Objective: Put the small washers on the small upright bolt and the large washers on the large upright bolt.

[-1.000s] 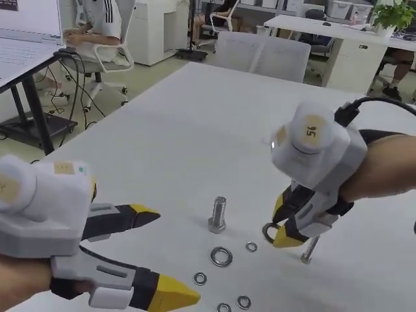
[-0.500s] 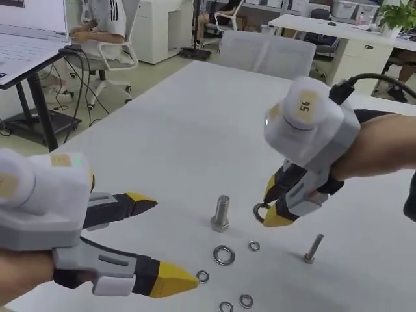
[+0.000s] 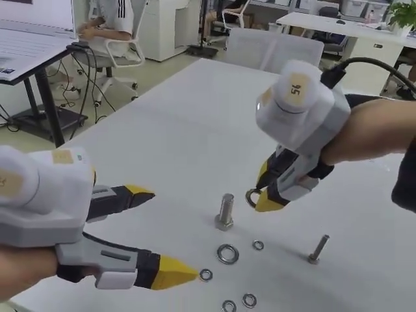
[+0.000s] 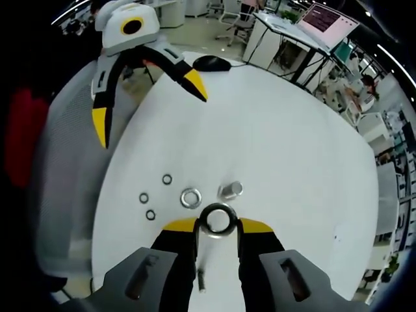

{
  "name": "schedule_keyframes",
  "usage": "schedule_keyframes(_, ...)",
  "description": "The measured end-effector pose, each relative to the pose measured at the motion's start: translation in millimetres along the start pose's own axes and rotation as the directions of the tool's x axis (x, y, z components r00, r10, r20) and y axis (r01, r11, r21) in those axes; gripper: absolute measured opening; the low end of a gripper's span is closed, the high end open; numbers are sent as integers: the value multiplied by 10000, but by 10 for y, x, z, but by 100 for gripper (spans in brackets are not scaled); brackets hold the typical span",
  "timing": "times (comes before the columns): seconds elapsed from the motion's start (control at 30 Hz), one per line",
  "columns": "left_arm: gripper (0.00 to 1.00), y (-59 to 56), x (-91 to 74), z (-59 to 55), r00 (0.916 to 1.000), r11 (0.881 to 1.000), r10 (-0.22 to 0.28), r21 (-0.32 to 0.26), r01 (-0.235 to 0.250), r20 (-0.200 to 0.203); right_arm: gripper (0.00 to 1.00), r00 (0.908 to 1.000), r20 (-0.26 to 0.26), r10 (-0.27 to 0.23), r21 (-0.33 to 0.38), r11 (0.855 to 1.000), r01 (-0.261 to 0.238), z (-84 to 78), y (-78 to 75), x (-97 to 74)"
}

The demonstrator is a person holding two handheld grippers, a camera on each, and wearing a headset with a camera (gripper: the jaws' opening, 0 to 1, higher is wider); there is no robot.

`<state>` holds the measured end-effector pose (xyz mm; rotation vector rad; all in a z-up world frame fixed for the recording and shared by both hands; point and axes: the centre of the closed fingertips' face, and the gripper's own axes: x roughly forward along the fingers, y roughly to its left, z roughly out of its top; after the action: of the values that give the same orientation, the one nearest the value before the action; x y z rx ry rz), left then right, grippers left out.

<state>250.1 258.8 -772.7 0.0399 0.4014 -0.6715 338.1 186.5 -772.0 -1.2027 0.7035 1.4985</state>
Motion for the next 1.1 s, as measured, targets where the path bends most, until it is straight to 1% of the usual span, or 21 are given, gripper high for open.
schedule_keyframes(0.37, 88, 74, -12, 5, 9994, 9992, 340, 225, -340, 2, 24, 10000, 39, 89, -233, 9997, -88, 116, -99, 52)
schedule_keyframes(0.47, 88, 84, -13, 5, 9992, 9988, 408, 287, -408, -8, 24, 10000, -71, 34, -361, 9993, -36, 129, -135, 65)
schedule_keyframes(0.6, 88, 103, -16, 0, 9986, 9978, 529, 390, -527, -40, 24, 9999, -62, 122, -419, 9990, -125, 173, -161, 88)
schedule_keyframes(0.83, 88, 105, -22, 9, 9984, 9976, 570, 397, -570, 23, 24, 9992, -198, 333, -544, 9979, -343, 228, -198, 171)
schedule_keyframes(1.1, 88, 85, -15, 8, 9988, 9978, 494, 453, -493, -23, 24, 9975, -382, 601, -497, 9968, -620, 209, -219, 272)
